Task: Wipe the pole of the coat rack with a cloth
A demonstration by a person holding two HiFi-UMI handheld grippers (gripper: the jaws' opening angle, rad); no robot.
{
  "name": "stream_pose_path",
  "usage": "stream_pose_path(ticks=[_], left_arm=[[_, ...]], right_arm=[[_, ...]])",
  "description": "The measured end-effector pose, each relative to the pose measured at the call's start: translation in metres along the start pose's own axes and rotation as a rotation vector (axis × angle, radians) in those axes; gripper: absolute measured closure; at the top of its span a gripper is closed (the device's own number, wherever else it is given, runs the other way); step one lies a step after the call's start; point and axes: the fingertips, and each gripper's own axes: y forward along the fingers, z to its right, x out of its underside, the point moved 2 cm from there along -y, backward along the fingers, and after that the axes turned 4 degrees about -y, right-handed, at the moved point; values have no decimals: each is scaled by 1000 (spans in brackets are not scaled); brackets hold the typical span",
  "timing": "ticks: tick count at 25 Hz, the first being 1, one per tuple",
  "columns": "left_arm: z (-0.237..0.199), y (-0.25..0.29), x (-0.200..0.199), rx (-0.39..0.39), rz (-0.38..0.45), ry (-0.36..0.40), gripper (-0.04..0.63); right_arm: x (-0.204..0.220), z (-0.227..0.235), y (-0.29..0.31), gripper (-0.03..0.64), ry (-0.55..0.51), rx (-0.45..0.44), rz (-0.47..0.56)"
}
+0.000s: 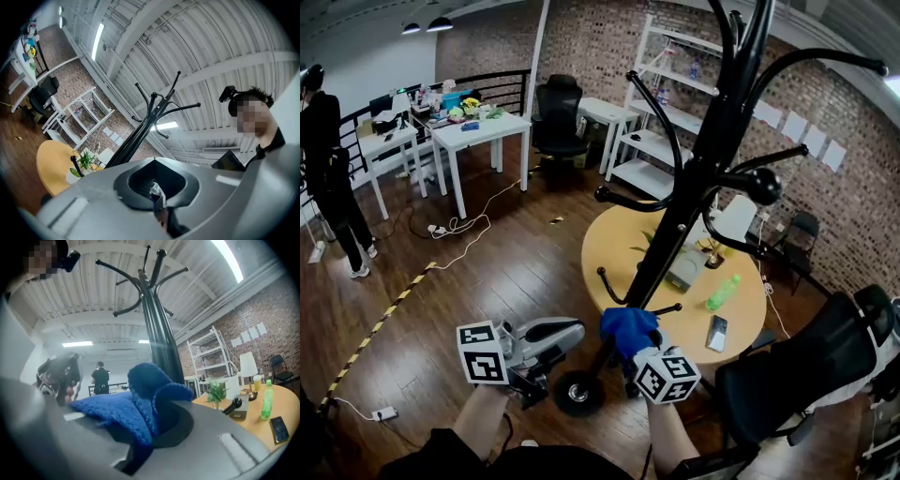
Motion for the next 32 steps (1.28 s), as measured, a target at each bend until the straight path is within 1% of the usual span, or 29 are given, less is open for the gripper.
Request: stream_pose_path(ticks=[3, 5, 10, 15, 18, 20, 23, 25, 27, 29, 32], left_arm=[[1, -2, -2, 2, 7, 6, 592], [4, -3, -5, 7, 11, 14, 592], [9, -13, -11, 6, 27, 32, 592], [13, -18, -19, 14, 43, 51, 592], [13, -19, -23, 15, 46, 60, 592], [12, -20, -27, 15, 48, 67, 592], [13, -17, -30, 27, 41, 78, 592], [16, -14, -31, 38, 36, 85, 592], [18, -13, -31, 44, 33, 88, 592], [19, -15, -29, 44, 31, 87, 592], [19, -18, -28, 40, 36, 84, 592]], right_arm=[[-57, -10, -1, 592, -43, -36, 146], [-101, -18, -2, 592, -90, -54, 235], [-199, -38, -7, 592, -241, -40, 396], [-272, -56, -19, 592, -342, 2, 518], [-308, -80, -45, 592, -391, -41, 619], [-323, -104, -66, 592, -435, -104, 679], [-335, -147, -98, 592, -485, -238, 772], [-342, -165, -111, 592, -504, -296, 801], [-343, -167, -112, 592, -511, -296, 804], [-339, -160, -106, 592, -514, -269, 792], [-334, -145, -86, 592, -522, -216, 740]])
